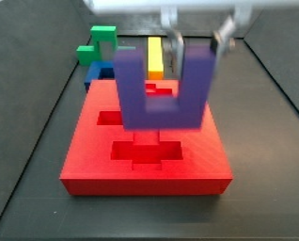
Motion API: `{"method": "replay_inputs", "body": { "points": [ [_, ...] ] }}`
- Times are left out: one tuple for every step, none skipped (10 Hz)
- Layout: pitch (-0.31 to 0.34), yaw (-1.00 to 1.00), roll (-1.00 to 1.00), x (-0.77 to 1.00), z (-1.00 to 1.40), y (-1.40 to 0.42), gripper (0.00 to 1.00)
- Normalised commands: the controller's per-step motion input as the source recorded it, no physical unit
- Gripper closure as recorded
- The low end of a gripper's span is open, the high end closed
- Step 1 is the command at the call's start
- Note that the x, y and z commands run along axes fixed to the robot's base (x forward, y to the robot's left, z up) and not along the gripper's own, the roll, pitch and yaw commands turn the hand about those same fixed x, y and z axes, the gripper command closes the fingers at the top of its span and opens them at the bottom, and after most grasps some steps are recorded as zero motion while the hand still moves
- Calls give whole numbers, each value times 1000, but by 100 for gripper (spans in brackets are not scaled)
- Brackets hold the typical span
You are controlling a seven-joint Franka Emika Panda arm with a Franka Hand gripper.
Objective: Pick up the purple object. Move up. Place the purple object on the fixture. Regrasp the purple object. Move to above the board. Insert the purple object.
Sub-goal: Insert the purple object.
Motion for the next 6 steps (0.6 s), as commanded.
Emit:
{"method": "replay_inputs", "body": {
  "points": [
    [4, 17, 50, -14, -206, -171, 100],
    [0, 0, 0, 0, -54, 0, 100],
    [0, 0, 36, 0, -177, 0, 100],
    [27, -94, 129, 0, -160, 0, 100],
    [31, 0, 119, -140, -194, 0, 100],
    [0, 154, 114, -77, -263, -131, 100]
  ]
}}
